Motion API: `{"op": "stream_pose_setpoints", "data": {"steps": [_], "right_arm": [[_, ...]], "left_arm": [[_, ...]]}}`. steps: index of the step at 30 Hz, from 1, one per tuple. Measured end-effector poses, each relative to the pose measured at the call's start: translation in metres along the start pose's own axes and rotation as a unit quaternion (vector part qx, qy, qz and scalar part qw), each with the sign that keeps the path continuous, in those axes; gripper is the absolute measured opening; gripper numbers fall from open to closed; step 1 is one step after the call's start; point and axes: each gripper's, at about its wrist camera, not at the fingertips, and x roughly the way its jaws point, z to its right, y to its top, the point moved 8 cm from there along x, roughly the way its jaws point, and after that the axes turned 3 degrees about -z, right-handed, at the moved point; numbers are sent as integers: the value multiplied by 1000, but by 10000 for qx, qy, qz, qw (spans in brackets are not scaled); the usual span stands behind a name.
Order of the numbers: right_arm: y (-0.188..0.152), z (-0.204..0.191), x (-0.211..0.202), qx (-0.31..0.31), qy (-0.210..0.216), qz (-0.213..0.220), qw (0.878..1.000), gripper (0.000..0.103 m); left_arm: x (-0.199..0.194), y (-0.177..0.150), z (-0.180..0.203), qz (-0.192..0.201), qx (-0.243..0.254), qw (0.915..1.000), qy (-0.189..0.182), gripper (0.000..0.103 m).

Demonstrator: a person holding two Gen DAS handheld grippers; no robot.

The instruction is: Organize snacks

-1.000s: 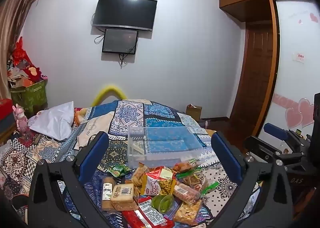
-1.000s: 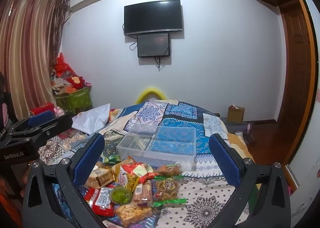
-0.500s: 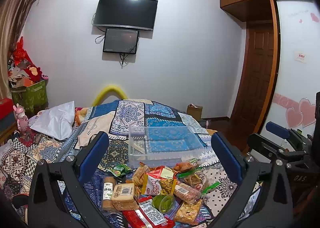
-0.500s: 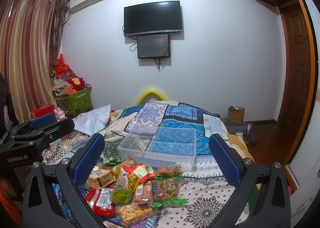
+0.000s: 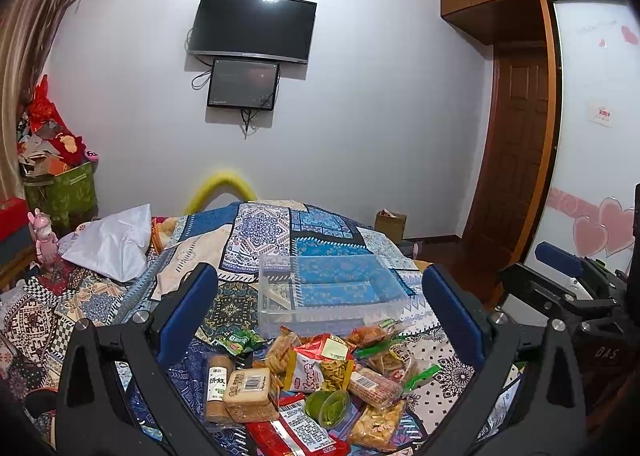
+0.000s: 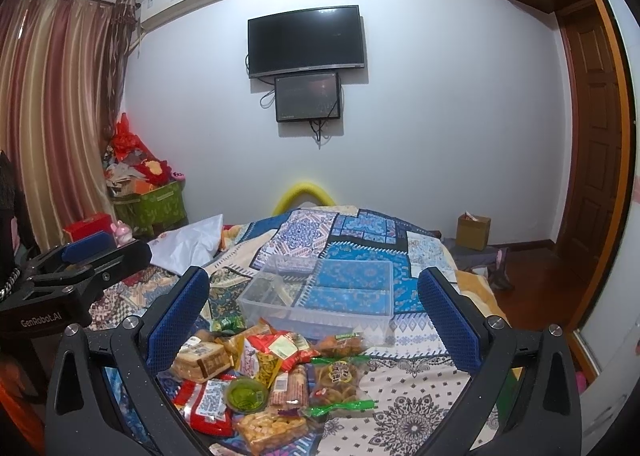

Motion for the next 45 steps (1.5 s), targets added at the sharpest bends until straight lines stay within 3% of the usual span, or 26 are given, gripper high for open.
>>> {"op": "stream_pose_setpoints", "data": {"steps": [32,45], "right_arm": [[1,-2,-3,24,45,13,10000,103],[-8,0,8,69,81,-138,9998,103]], "left_arm": [[0,-4,2,7,-2,10000,36,103],[11,-11,-5,-165,-21,9999,49,103]]}}
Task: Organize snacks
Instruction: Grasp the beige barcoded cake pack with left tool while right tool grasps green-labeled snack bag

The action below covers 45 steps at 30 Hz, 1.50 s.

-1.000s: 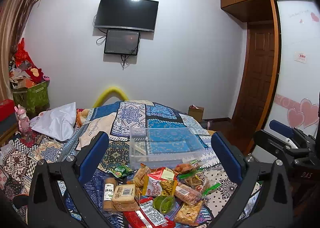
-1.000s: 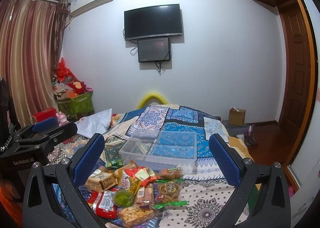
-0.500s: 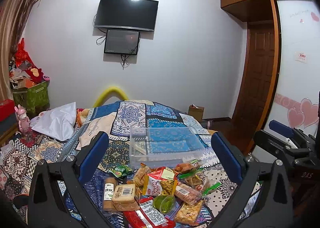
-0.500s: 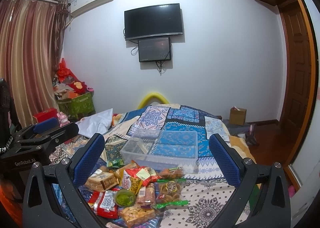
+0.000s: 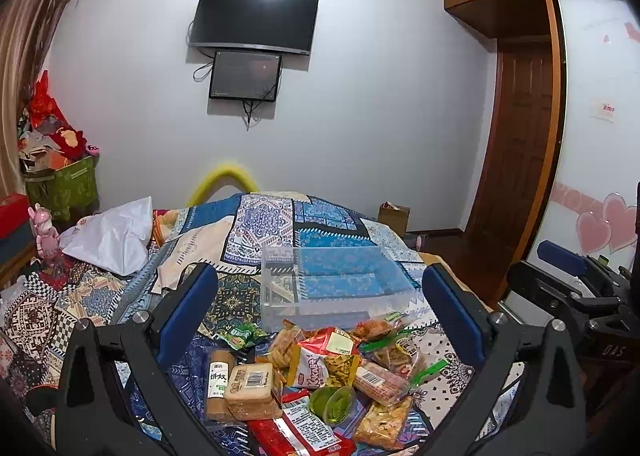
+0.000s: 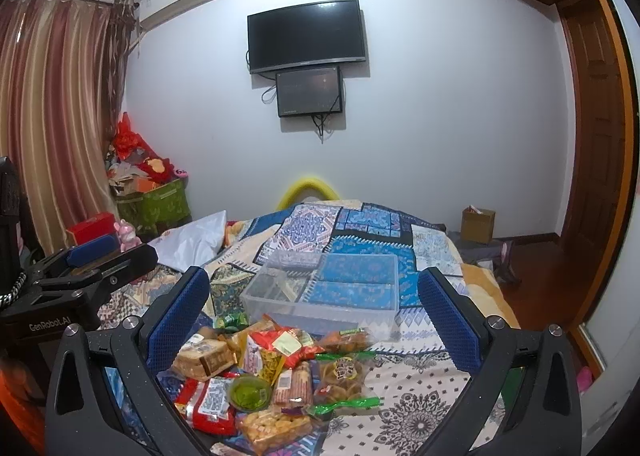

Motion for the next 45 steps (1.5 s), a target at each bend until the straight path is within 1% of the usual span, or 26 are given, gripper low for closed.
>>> {"op": "stream_pose_setpoints", "data": {"steps": [3,7,10,12,18,20,24,26,28,30,33,35,38,40,42,43,44,45], "right_arm": [[-5,3,7,-1,-33,-97,9999,103],[-18,9,20,44,-45,-339,9994,103],[-32,15,34,105,-16,-630,9980,103],[-43,19,43,128,-13,-833,9964,103],[-79,31,71,257,-31,-1516,9881,103],[-93,36,83,345,1,-1790,9832,103],[-111,43,96,550,44,-2177,9745,103],[-119,47,104,656,48,-2329,9703,103],[-122,49,109,708,58,-2389,9684,103],[-124,50,113,712,57,-2432,9673,103],[-128,51,117,661,44,-2499,9660,97],[-131,50,120,653,91,-2561,9644,90],[-136,50,123,658,141,-2616,9628,85],[-138,49,128,656,158,-2651,9618,82],[-142,50,132,714,204,-2733,9590,81],[-144,51,134,759,220,-2782,9573,81],[-146,51,136,808,247,-2825,9555,81],[-148,50,137,839,297,-2864,9540,81]], "left_arm": [[8,-4,-5,-113,-12,9999,-1,103],[22,-15,-16,-352,-60,9993,76,103],[37,-30,-31,-642,-71,9978,147,103],[46,-41,-41,-822,-63,9963,257,103],[77,-82,-73,-1506,-191,9873,461,103],[85,-94,-83,-1679,-259,9842,504,98],[100,-115,-96,-2015,-417,9769,573,93],[108,-124,-100,-2175,-495,9731,570,82],[112,-131,-100,-2319,-590,9699,457,79],[115,-134,-97,-2394,-639,9682,347,78],[122,-140,-88,-2486,-549,9668,221,77],[128,-144,-83,-2578,-530,9646,156,77],[136,-154,-82,-2736,-568,9600,201,76],[138,-159,-83,-2821,-641,9570,190,74],[139,-161,-82,-2805,-576,9579,215,74],[139,-161,-81,-2805,-543,9581,207,72],[139,-162,-78,-2832,-547,9574,141,64],[141,-163,-78,-2893,-572,9555,103,62]]}}
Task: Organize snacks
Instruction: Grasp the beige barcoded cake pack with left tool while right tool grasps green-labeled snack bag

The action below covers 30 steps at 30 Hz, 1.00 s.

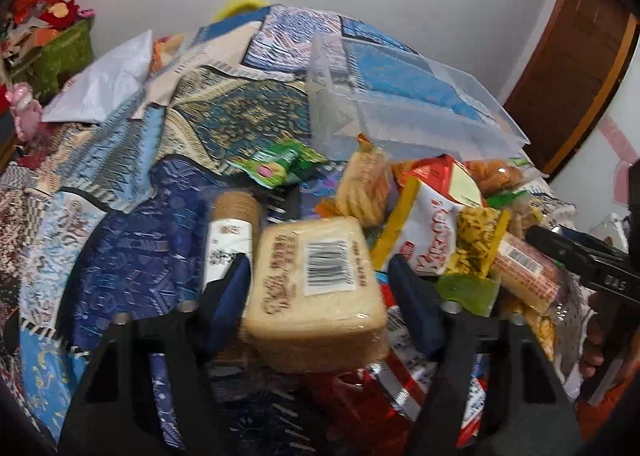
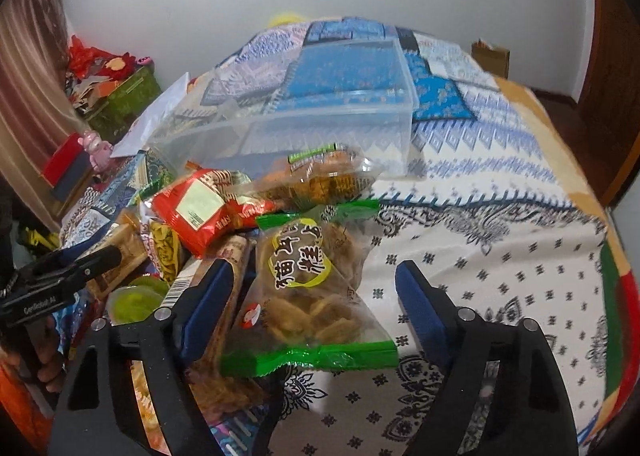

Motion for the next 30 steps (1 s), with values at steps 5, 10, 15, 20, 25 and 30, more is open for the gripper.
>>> {"op": "stream_pose_setpoints", "data": {"steps": [5,10,15,20,25,30], "right_arm": [[-1,0,10,-1,114,-203,9997,63],[-4,1,8,100,334,-201,9992,53],[-6,2,-4,-4,171,-49,9998,49],[-1,4,-24,-19,149,179,9997,48],[13,1,-50,-84,151,515,9985,48],[35,-2,-71,-138,176,908,9956,48]], "left_arm": [[4,-2,-3,-81,-108,9999,8,56],[-4,-2,1,-25,-106,9999,-29,55],[-20,5,8,196,-25,9998,-18,55],[-41,20,14,500,39,9987,2,55],[-61,40,21,826,65,9966,-53,55],[-74,64,31,1099,142,9938,-98,55]]}}
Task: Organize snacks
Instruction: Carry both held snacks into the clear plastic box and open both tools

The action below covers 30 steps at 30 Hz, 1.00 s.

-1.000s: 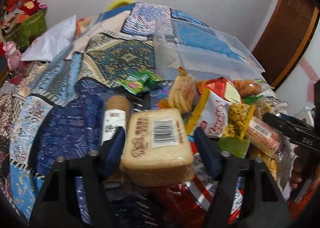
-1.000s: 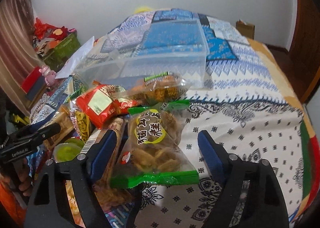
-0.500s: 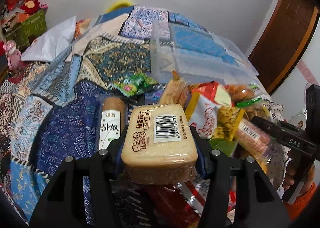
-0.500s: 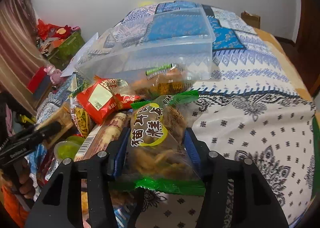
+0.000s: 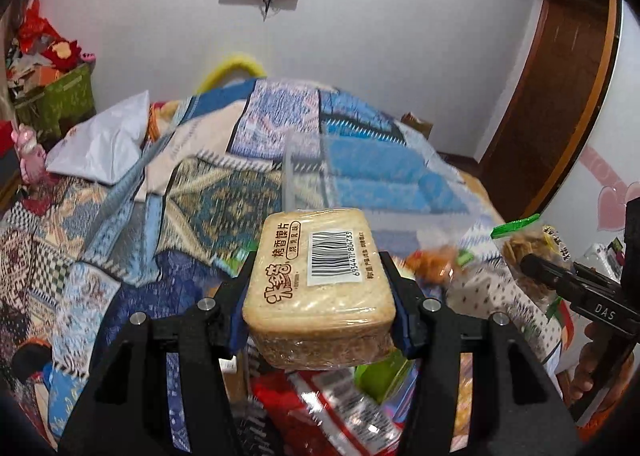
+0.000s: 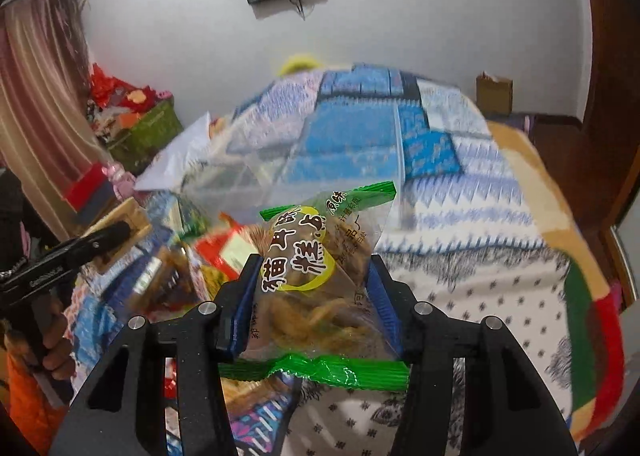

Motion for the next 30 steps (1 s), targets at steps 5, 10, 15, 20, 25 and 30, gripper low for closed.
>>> {"op": "stream_pose_setpoints", "data": {"steps": [5,10,15,20,25,30], "right_arm": [[25,-3,-2,-68,5,272,9996,48],[46,-5,10,-119,22,411,9991,48],[64,-4,28,-114,70,427,9990,48],[79,0,48,-68,121,385,9992,48],[89,5,72,-73,117,227,9996,48],[90,8,101,-167,13,-66,9998,48]], "left_arm": [[-1,29,11,233,133,9996,-14,55],[9,56,17,352,153,9993,-47,55],[32,76,21,316,175,9993,8,55],[65,85,19,103,90,9999,18,55],[100,90,18,-137,169,9997,109,55],[135,88,19,-465,173,9987,95,55]]}}
